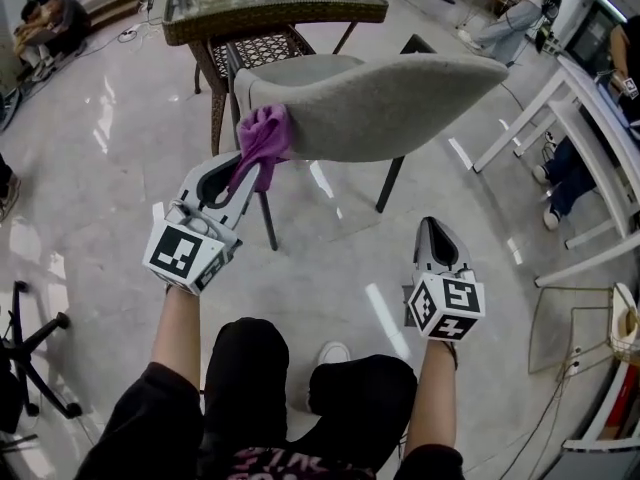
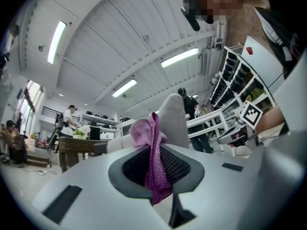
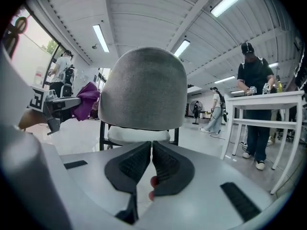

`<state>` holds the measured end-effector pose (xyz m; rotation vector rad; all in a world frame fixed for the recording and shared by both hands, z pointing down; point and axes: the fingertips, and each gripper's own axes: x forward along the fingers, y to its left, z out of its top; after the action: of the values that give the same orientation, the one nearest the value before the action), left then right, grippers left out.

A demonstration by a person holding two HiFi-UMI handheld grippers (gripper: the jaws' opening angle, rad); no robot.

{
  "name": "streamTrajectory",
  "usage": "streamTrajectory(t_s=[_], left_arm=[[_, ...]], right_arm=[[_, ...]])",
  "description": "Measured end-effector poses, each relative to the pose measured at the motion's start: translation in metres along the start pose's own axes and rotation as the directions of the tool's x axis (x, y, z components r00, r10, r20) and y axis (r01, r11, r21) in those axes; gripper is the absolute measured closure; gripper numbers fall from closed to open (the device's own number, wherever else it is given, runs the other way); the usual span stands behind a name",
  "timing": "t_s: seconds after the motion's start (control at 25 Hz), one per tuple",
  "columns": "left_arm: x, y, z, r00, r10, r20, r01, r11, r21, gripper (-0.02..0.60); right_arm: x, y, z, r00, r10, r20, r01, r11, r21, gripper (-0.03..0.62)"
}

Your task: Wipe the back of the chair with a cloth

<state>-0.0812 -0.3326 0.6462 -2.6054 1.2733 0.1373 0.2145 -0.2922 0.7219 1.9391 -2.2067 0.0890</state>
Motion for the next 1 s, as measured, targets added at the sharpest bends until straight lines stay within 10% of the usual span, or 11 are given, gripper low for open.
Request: streamTrajectory(t_s=[0.28, 1.0], left_arm=[[-0.006, 0.064, -0.035, 0.987, 0.155, -0.049, -0.152, 0.986, 0.069, 0.511], [0.088, -0.099, -0.056, 0.981, -0.19, -0.037, 0.193, 0.977, 0.092, 0.511]], right_arm=[[0.025, 0.013, -0.007, 0.999, 0.043, -0.007, -0.043, 0.999, 0.006, 0.565], [-0.019, -0.052, -0.028, 0.995, -0.084, -0.048, 0.083, 0.996, -0.011, 0.565]])
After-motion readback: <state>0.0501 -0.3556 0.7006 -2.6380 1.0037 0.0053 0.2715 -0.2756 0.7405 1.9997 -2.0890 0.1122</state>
